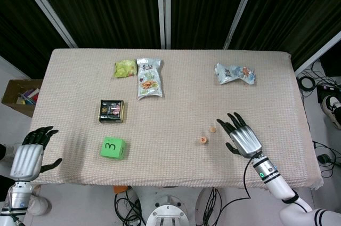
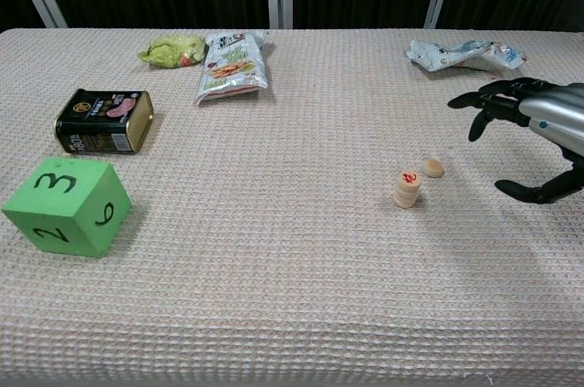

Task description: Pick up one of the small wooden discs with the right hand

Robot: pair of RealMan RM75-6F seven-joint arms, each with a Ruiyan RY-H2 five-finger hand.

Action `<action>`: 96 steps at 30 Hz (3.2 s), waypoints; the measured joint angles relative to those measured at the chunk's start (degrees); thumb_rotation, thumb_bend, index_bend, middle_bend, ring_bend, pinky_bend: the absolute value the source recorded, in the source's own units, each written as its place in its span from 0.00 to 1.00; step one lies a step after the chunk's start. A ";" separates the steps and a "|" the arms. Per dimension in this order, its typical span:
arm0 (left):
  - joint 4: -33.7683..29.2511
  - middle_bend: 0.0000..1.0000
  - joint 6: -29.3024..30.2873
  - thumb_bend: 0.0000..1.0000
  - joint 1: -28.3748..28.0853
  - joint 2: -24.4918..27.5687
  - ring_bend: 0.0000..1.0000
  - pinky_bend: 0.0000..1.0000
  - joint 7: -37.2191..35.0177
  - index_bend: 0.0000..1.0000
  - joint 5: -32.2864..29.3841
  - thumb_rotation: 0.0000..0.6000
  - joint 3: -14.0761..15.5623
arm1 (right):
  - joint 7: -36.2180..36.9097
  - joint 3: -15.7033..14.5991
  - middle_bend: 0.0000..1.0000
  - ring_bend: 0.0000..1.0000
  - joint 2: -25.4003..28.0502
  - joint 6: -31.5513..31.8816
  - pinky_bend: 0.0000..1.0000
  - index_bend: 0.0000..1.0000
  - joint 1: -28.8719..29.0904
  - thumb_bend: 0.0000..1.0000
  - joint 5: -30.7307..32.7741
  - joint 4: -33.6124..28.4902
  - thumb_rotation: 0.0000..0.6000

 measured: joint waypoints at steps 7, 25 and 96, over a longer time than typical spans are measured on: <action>0.05 0.15 0.00 0.11 0.28 0.06 0.12 0.17 -0.03 0.23 -0.56 1.00 0.06 | 3.59 0.50 0.32 0.00 -3.52 -2.73 0.00 0.09 2.45 0.33 -0.07 3.73 1.00; 0.66 0.15 0.02 0.11 0.67 0.03 0.12 0.17 -0.62 0.23 -1.05 1.00 0.17 | 6.23 0.93 0.32 0.00 -7.14 -5.39 0.00 0.09 4.76 0.34 0.83 8.42 1.00; 2.70 0.15 0.49 0.11 2.19 -0.24 0.12 0.17 -2.89 0.23 -1.75 1.00 0.38 | 6.55 3.87 0.29 0.00 -12.98 -9.43 0.00 0.44 12.73 0.33 4.09 21.08 1.00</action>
